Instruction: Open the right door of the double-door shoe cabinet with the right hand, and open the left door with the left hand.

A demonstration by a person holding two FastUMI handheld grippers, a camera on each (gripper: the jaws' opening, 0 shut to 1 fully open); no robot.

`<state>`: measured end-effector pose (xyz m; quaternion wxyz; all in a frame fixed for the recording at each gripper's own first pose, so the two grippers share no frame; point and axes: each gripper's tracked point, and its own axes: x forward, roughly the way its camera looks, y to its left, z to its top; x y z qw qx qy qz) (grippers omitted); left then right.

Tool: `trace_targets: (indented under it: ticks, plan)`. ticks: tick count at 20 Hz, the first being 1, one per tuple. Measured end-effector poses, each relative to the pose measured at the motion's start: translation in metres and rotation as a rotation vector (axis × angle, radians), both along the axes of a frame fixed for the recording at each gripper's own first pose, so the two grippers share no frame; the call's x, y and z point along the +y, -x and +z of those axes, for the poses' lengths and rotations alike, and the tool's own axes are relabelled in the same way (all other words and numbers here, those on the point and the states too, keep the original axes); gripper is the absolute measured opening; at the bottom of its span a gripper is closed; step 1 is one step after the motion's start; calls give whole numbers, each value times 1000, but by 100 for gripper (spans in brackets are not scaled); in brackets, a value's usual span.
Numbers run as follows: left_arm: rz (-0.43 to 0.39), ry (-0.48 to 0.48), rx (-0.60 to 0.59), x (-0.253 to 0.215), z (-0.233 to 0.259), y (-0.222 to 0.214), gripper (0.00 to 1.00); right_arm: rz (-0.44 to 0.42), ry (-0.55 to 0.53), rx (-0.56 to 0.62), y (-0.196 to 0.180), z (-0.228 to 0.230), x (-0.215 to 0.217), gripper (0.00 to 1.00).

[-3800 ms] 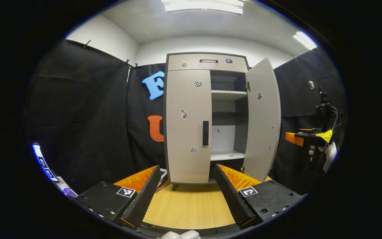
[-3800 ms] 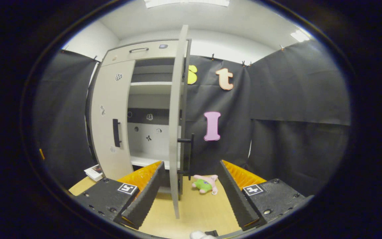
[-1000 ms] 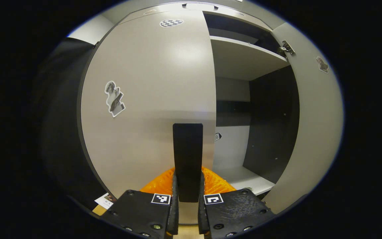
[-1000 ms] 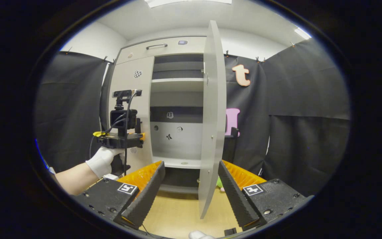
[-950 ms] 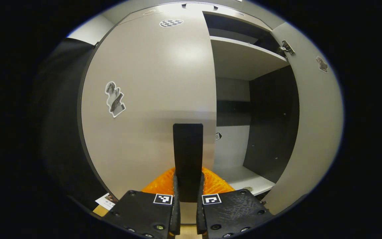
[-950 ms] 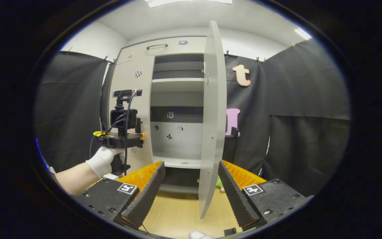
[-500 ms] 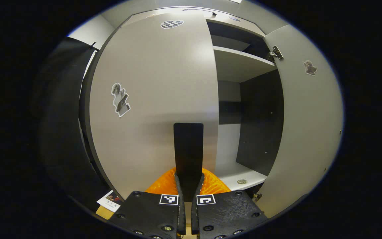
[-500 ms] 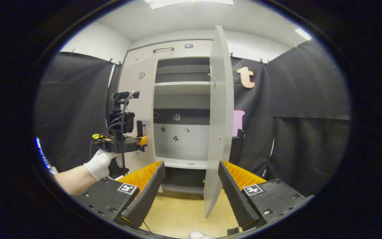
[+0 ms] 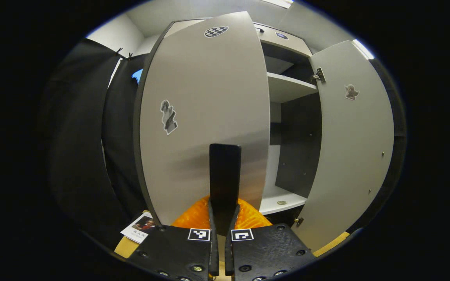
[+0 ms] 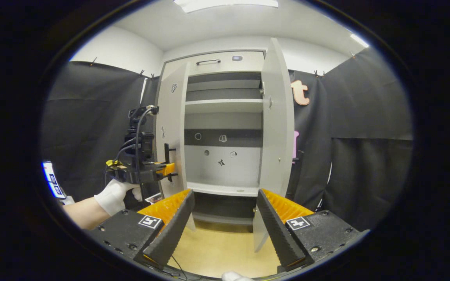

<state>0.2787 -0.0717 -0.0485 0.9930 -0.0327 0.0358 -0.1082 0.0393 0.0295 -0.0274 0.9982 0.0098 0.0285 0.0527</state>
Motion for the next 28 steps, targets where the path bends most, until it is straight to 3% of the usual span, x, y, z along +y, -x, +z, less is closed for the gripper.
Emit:
trace_targets:
  ticks: [8, 9, 14, 22, 24, 28]
  plan:
    - [60, -12, 10, 68, -11, 37, 5, 38, -14, 7, 15, -7, 28, 100]
    - [66, -4, 2, 74, -5, 45, 0, 43, -15, 10, 16, -8, 33, 100]
    - [78, -26, -9, 101, -7, 51, 0, 53, -23, 8, 16, -6, 42, 100]
    - [188, -48, -11, 182, -17, 53, 0, 61, -18, 15, 16, -8, 57, 100]
    - [159, 21, -4, 189, -20, 51, 0, 64, -15, 14, 20, -9, 62, 100]
    - [124, -21, -19, 195, -19, 51, 0, 63, -10, 15, 18, -8, 65, 100]
